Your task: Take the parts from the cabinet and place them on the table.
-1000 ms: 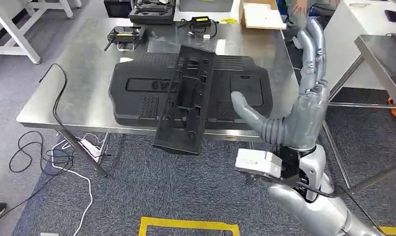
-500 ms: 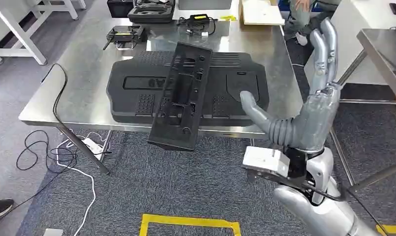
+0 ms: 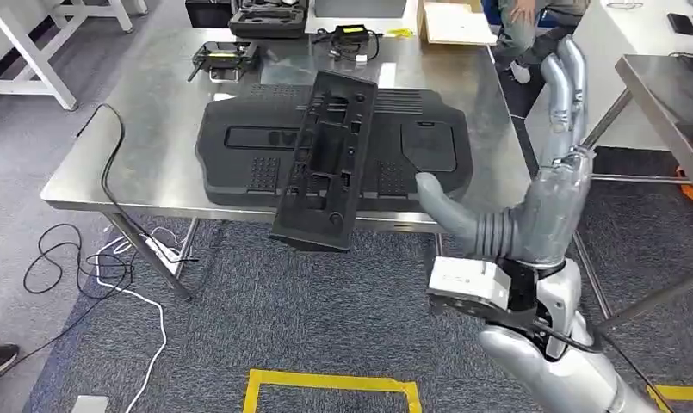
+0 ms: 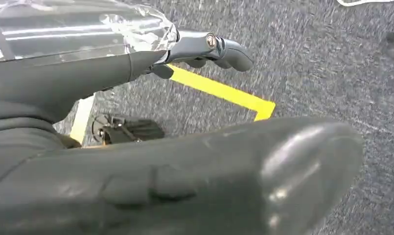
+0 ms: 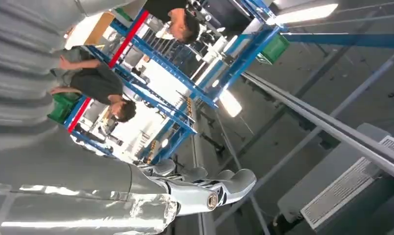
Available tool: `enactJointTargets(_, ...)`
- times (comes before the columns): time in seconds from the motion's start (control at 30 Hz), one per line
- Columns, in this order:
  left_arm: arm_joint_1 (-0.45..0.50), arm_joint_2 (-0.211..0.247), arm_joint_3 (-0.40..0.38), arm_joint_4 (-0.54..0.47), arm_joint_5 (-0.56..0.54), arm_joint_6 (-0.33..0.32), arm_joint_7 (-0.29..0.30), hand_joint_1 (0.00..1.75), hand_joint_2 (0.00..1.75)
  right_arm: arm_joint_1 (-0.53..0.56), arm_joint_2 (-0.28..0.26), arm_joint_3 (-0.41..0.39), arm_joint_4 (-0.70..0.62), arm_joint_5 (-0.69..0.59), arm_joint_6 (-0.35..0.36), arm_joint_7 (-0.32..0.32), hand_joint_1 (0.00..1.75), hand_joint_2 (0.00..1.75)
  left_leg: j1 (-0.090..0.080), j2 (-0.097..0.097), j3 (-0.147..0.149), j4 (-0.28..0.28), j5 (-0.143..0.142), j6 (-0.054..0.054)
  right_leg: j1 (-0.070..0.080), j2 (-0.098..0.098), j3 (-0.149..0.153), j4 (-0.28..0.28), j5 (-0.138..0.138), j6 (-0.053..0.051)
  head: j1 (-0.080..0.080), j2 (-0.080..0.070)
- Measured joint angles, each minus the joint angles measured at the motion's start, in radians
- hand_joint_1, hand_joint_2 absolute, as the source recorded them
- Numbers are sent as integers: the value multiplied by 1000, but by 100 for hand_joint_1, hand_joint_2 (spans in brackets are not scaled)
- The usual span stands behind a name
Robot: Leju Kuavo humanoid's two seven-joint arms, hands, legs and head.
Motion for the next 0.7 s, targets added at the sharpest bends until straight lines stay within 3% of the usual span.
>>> enactJointTargets(0.07,1,0,0,0,0,-1,0,0,0,5,0,-6,-2,-3,0,2,0,0,-3,2,-14,1,7,5,-1,1,-58,151,-89,6,8,0)
enactJointTargets(0.1,2,0,0,0,0,-1,0,0,0,12,0,-10,-2,-7,0,5,0,0,-5,3,-21,2,12,5,-1,1,-83,226,-120,8,9,0)
enactJointTargets(0.13,2,0,0,0,0,-1,1,0,0,18,0,-14,-2,-11,0,8,0,0,-6,3,-27,3,16,5,-1,0,-86,253,-123,9,9,0)
enactJointTargets(0.17,2,0,0,0,0,-1,2,0,0,21,0,-18,-2,-13,0,10,0,0,-6,3,-31,5,19,3,0,0,-65,227,-103,8,9,0)
enactJointTargets(0.2,2,0,0,0,0,-1,2,0,0,22,0,-22,-3,-13,0,10,0,0,-6,2,-34,7,20,1,0,0,-22,163,-71,6,10,0)
enactJointTargets(0.27,2,-2,0,0,-1,-1,2,0,0,23,0,-29,-8,-11,0,10,0,0,-5,2,-38,15,22,-2,-1,0,90,-23,-1,1,13,0)
enactJointTargets(0.3,1,-2,0,0,-1,-1,2,0,0,24,0,-34,-10,-11,0,10,0,0,-12,2,-44,21,22,-9,4,1,106,-65,-16,-3,15,0)
enactJointTargets(0.4,2,-3,0,0,-3,-1,3,0,0,40,-1,-50,-19,-11,0,9,0,0,-11,1,-49,20,33,-27,10,4,92,-61,-4,-17,8,0)
enactJointTargets(0.43,2,-2,0,0,-4,-1,4,0,0,45,-1,-53,-22,-10,0,9,0,0,-12,0,-50,20,37,-33,6,3,90,-65,3,-27,8,0)
enactJointTargets(0.47,1,-2,0,0,-5,-1,5,0,0,46,-1,-57,-24,-6,0,9,0,0,-8,-1,-54,32,24,-38,-1,-2,88,-71,12,-32,8,0)
enactJointTargets(0.5,2,-2,0,0,-5,-1,5,0,0,52,-1,-62,-29,-6,0,4,0,0,-8,-2,-67,69,-16,-45,0,-1,83,-72,17,-39,0,0)
enactJointTargets(0.57,2,-3,0,0,-5,-1,7,0,0,66,-1,-74,-36,-6,0,-10,0,0,-3,-2,-120,216,-111,-54,1,-5,70,-70,24,-46,-10,0)
enactJointTargets(0.6,3,-2,0,0,-5,-1,8,0,0,72,-1,-77,-37,-7,0,-15,0,0,-3,-2,-144,287,-142,-56,3,-6,63,-69,29,-46,-10,0)
enactJointTargets(0.63,3,-3,0,0,-5,-1,8,0,0,77,-1,-81,-38,-9,0,-19,0,0,-3,-2,-154,328,-153,-57,3,-6,56,-67,33,-44,-10,0)
enactJointTargets(0.67,4,-3,0,0,-5,-1,7,0,0,81,0,-84,-39,-10,0,-20,0,0,-3,-2,-140,318,-142,-56,3,-6,50,-66,36,-43,-11,0)
enactJointTargets(0.7,3,-2,0,0,-5,-1,7,0,0,85,0,-87,-40,-10,0,-21,0,0,-3,-2,-99,258,-110,-53,3,-5,46,-64,39,-41,-11,0)
